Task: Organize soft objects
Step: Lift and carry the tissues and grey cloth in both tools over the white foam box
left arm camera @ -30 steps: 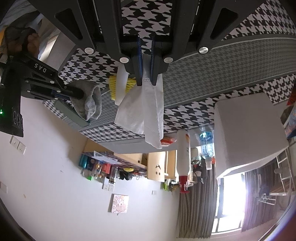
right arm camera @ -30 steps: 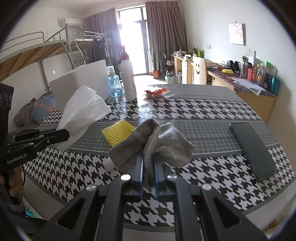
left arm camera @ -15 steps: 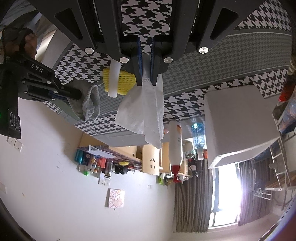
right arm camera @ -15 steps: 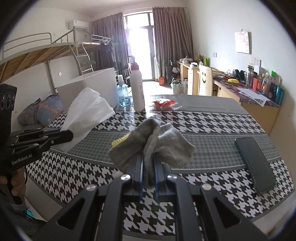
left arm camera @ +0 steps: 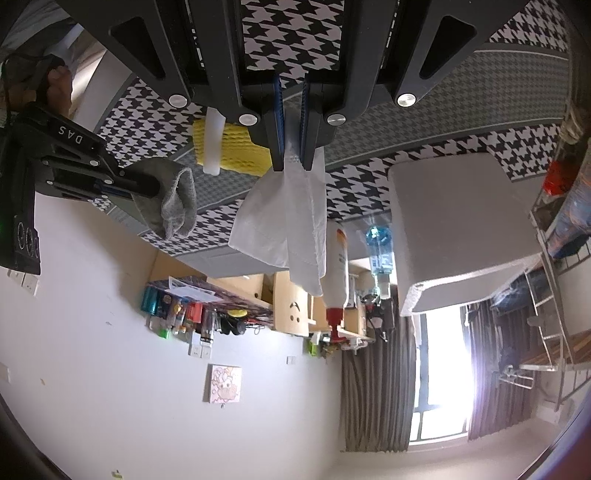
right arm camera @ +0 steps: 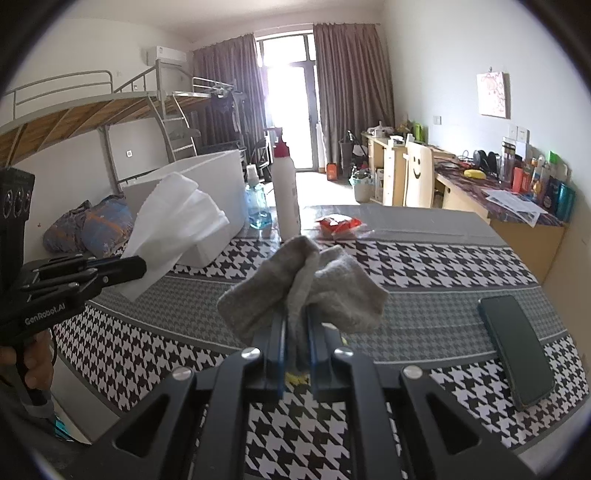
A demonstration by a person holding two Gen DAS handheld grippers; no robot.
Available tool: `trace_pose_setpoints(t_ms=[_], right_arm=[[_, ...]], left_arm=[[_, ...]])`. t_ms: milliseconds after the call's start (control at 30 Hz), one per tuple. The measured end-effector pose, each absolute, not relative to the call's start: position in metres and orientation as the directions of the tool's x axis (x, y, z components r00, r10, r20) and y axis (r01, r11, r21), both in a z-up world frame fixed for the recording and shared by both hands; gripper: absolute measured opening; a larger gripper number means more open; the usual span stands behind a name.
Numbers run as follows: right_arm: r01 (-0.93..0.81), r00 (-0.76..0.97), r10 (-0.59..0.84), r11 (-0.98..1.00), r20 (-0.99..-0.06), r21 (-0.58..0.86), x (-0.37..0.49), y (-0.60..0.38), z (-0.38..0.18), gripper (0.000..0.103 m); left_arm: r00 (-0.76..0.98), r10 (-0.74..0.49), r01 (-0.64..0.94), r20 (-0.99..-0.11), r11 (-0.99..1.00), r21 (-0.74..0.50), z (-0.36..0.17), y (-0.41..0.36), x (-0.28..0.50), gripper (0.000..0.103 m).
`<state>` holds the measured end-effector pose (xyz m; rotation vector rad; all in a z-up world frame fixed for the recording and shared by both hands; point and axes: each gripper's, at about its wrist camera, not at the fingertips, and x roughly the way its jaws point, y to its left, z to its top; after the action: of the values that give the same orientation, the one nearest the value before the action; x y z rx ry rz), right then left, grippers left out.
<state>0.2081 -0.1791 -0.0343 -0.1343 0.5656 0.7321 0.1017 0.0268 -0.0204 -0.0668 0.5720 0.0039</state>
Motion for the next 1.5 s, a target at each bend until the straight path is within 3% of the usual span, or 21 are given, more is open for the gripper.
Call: trace_pose_setpoints(t_ms=[1500], right_arm=[[-0.766,0.573,0.715,0.641,-0.400,0.050,0.217,-0.132,0.028,0.013]], left_arm=[[0.900,0.114,-0.128,-0.420,0.992,-0.006,0.043,0.063,0.106,0.008]])
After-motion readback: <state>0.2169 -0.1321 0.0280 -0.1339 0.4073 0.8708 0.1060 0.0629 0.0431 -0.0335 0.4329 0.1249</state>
